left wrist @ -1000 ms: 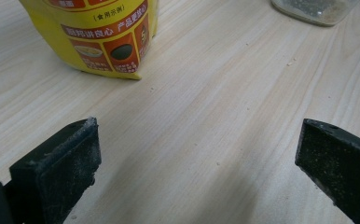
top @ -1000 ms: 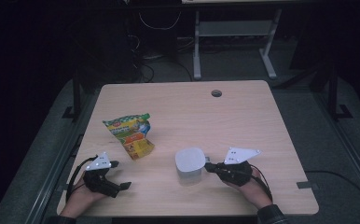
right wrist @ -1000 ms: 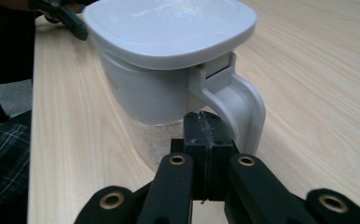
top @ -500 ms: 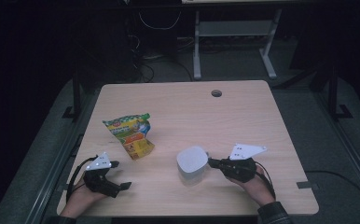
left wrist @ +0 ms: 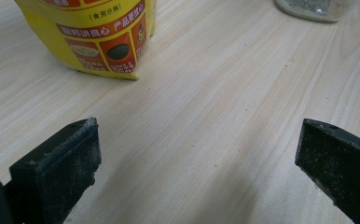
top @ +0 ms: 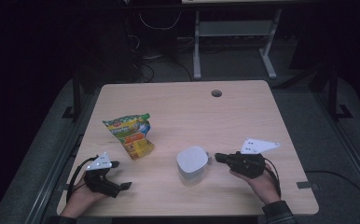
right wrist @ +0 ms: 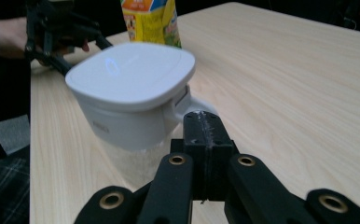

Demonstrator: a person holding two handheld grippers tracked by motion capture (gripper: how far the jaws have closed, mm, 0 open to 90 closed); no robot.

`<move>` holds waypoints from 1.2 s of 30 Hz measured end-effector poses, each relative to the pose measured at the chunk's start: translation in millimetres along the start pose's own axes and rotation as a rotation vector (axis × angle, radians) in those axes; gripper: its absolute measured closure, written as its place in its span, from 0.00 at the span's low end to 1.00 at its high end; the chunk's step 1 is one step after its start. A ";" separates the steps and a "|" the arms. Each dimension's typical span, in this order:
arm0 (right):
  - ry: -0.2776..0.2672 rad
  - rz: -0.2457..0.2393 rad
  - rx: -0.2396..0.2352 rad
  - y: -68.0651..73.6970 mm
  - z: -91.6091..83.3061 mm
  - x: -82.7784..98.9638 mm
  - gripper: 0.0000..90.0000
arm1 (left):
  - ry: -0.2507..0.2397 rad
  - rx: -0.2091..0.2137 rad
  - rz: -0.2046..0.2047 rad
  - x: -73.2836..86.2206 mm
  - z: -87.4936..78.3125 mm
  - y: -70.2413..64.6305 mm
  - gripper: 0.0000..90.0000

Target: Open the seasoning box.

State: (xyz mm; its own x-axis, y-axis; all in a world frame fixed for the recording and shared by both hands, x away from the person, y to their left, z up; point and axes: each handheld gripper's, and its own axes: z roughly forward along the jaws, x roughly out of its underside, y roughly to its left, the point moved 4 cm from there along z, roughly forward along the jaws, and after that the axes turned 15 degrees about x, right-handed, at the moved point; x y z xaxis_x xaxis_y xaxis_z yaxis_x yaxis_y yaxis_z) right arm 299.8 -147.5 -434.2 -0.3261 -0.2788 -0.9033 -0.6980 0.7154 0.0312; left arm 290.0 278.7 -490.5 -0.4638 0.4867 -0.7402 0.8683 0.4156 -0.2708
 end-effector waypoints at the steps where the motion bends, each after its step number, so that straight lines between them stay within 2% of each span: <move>1: -0.009 0.000 -0.004 -0.2 0.3 -2.2 0.99 | 0.000 0.000 -0.001 -0.1 0.2 0.0 0.00; 7: -0.020 0.000 0.001 -1.7 4.9 -11.8 0.99 | 0.002 0.002 -0.003 0.4 0.6 -0.5 0.00; 8: -0.013 0.012 0.004 -2.1 5.5 -13.1 0.99 | 0.001 0.003 -0.006 0.4 0.6 -0.5 0.00; 9: -0.007 0.027 -0.006 -2.4 6.5 -14.9 0.99 | -0.002 0.003 -0.009 0.2 0.7 -0.4 0.00; 17: -0.026 0.021 -0.035 -1.4 17.5 -32.4 0.99 | -0.013 0.006 -0.019 -0.5 1.9 -0.7 0.00; 26: -0.042 0.016 -0.070 3.6 27.3 -54.6 0.99 | -0.010 0.001 -0.009 -0.6 1.1 0.5 0.00; 29: -0.041 0.013 -0.077 7.5 27.0 -56.6 0.99 | -0.011 0.000 -0.005 -0.7 0.9 0.4 0.00; 36: -0.017 -0.005 -0.077 9.7 24.7 -48.3 0.99 | -0.009 0.001 -0.005 -0.8 1.1 -0.3 0.00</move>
State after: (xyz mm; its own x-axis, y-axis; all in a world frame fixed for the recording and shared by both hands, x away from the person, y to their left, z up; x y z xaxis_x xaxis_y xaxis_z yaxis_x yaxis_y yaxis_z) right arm 324.5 -111.3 -400.9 -0.3123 -0.2705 -0.9107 -0.7465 0.6628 0.0591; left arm 290.4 277.3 -490.5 -0.4668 0.4777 -0.7443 0.8660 0.4175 -0.2752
